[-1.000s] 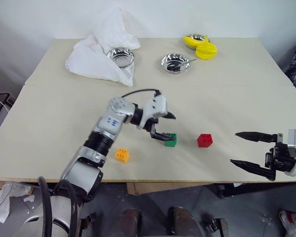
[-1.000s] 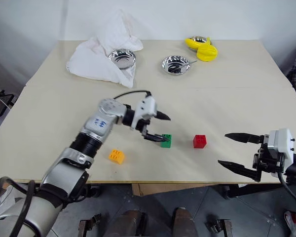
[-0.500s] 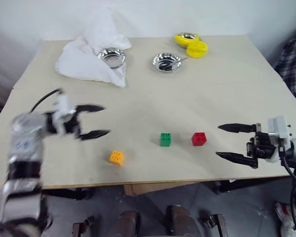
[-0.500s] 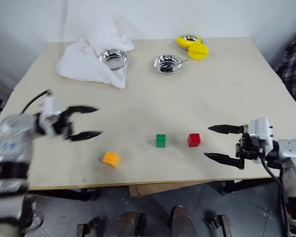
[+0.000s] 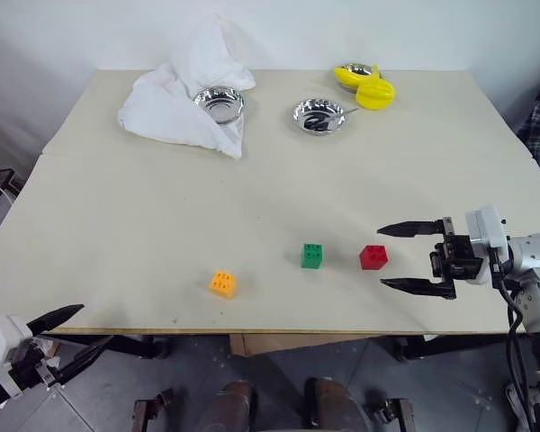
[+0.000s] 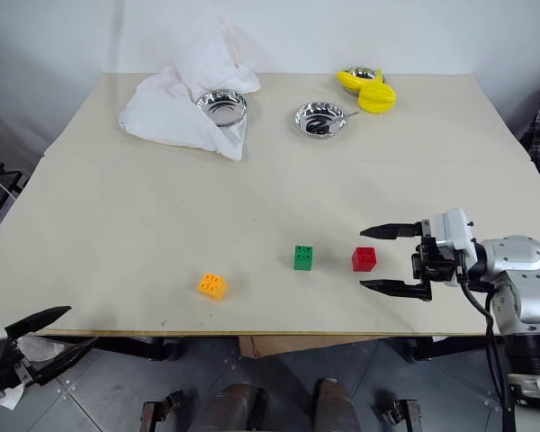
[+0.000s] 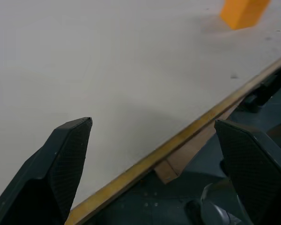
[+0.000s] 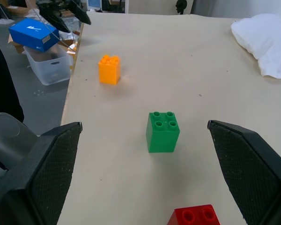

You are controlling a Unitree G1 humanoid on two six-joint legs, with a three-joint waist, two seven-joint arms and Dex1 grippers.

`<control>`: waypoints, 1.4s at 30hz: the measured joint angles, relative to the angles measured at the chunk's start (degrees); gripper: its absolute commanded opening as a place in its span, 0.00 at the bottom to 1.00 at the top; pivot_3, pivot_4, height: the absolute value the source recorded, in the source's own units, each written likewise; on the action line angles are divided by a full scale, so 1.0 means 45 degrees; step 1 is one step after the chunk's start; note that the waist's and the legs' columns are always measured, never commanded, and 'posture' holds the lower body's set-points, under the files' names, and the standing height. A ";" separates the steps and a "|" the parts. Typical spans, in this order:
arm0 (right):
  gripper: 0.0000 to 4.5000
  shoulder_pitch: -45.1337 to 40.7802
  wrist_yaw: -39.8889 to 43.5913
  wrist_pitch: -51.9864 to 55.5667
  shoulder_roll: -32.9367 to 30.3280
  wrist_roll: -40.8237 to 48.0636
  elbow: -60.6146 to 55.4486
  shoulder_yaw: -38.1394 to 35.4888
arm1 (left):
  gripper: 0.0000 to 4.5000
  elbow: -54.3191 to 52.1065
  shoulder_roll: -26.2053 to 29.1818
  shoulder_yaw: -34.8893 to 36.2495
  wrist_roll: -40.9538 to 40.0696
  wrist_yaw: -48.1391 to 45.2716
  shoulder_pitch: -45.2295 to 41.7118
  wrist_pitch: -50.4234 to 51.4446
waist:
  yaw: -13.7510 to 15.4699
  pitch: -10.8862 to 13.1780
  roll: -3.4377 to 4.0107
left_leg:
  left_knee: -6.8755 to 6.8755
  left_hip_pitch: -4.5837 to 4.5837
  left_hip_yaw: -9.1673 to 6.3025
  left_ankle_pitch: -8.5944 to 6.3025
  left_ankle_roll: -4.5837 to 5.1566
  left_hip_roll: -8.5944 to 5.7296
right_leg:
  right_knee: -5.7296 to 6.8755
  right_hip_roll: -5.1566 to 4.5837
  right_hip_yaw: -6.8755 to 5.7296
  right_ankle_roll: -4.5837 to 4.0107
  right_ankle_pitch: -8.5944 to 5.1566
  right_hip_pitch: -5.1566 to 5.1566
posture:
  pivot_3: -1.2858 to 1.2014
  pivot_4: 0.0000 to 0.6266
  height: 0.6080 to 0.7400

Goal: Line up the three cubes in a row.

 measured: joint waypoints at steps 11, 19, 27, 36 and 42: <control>1.00 0.0768 0.0106 -0.1449 -0.1143 0.0573 0.1204 0.0453 | 0.98 -0.6137 -0.1330 -0.4739 -0.0105 0.4563 -0.0544 0.4073 | -0.0048 -0.0002 0.0003 | -0.0026 0.0008 0.0008 -0.0010 -0.0003 0.0004 | 0.0003 0.0016 0.0005 -0.0001 -0.0001 -0.0012 | 0.52 0.24 1.00; 1.00 0.3261 0.0128 -0.1791 -0.0146 0.1305 -0.0082 -0.0058 | 0.98 -0.6629 -0.2776 -0.7921 0.1536 0.8692 -0.2720 0.6829 | -0.0037 -0.0014 0.0025 | -0.0015 0.0012 0.0027 -0.0007 -0.0011 0.0002 | 0.0018 0.0025 0.0004 0.0000 0.0000 -0.0016 | 0.52 0.24 1.00; 1.00 0.3459 0.0124 -0.1650 -0.0048 0.1393 -0.1198 -0.0146 | 0.78 -0.6147 -0.3007 -0.8709 0.1932 0.9712 -0.3583 0.7839 | -0.0018 -0.0017 0.0030 | -0.0011 0.0020 0.0039 -0.0006 -0.0011 0.0004 | 0.0019 0.0024 0.0009 0.0000 0.0000 -0.0017 | 0.52 0.24 1.00; 1.00 0.3279 0.0121 -0.1572 -0.0049 0.1261 -0.1099 -0.0511 | 0.33 -0.6275 -0.1904 -0.8455 0.1528 0.9020 -0.3865 0.8507 | 0.0017 -0.0019 0.0034 | -0.0010 0.0019 0.0029 -0.0003 -0.0014 0.0003 | 0.0016 0.0019 0.0013 -0.0001 -0.0001 -0.0012 | 0.52 0.24 1.00; 1.00 0.3235 0.0121 -0.1582 -0.0076 0.1065 -0.0798 -0.0694 | 0.33 -0.4267 0.0424 -0.9094 0.1380 0.4869 -0.6226 0.5617 | 0.0036 -0.0021 0.0039 | -0.0011 0.0015 0.0026 0.0002 -0.0022 0.0001 | 0.0009 0.0016 -0.0006 -0.0002 -0.0001 -0.0013 | 0.52 0.24 1.00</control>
